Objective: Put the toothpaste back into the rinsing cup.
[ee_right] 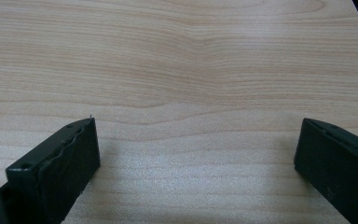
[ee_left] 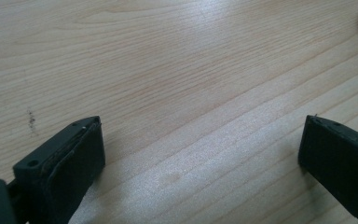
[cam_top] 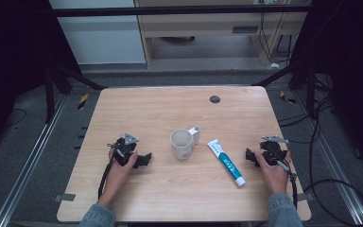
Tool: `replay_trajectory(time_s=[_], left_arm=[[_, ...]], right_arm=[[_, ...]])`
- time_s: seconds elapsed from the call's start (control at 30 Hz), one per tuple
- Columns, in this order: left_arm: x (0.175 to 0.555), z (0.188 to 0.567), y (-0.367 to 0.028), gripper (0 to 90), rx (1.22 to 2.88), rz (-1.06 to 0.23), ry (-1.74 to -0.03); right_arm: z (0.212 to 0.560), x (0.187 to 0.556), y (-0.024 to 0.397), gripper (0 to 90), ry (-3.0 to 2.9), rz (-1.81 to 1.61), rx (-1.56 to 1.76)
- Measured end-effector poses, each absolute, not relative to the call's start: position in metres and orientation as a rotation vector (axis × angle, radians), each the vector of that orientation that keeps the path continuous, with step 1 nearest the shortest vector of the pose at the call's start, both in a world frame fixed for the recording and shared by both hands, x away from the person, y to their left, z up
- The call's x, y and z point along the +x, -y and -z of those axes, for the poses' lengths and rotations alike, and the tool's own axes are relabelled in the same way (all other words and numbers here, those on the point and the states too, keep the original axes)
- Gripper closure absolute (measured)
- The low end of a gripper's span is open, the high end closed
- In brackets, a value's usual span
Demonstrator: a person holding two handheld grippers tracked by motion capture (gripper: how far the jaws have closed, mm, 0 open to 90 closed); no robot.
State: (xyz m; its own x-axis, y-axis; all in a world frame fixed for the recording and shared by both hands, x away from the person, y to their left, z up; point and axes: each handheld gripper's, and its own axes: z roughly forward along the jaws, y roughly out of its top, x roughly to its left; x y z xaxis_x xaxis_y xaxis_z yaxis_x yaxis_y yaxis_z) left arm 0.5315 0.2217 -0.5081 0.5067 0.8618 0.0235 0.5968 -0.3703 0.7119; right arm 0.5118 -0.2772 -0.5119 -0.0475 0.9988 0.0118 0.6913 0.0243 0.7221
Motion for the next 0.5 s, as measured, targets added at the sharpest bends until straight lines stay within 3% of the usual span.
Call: replay_trajectory(time_s=[0.27,0.5], left_arm=[[0.531,0.508,-0.222,0.0,2.102,-0.524,-1.185],[0.531,0.508,-0.222,0.0,2.103,-0.524,-1.184]], right_arm=[[0.501,0.504,0.280,7.8,-1.905,-0.738,1.655],[0.468,0.478,0.267,15.2,-2.055,-0.659,1.553]])
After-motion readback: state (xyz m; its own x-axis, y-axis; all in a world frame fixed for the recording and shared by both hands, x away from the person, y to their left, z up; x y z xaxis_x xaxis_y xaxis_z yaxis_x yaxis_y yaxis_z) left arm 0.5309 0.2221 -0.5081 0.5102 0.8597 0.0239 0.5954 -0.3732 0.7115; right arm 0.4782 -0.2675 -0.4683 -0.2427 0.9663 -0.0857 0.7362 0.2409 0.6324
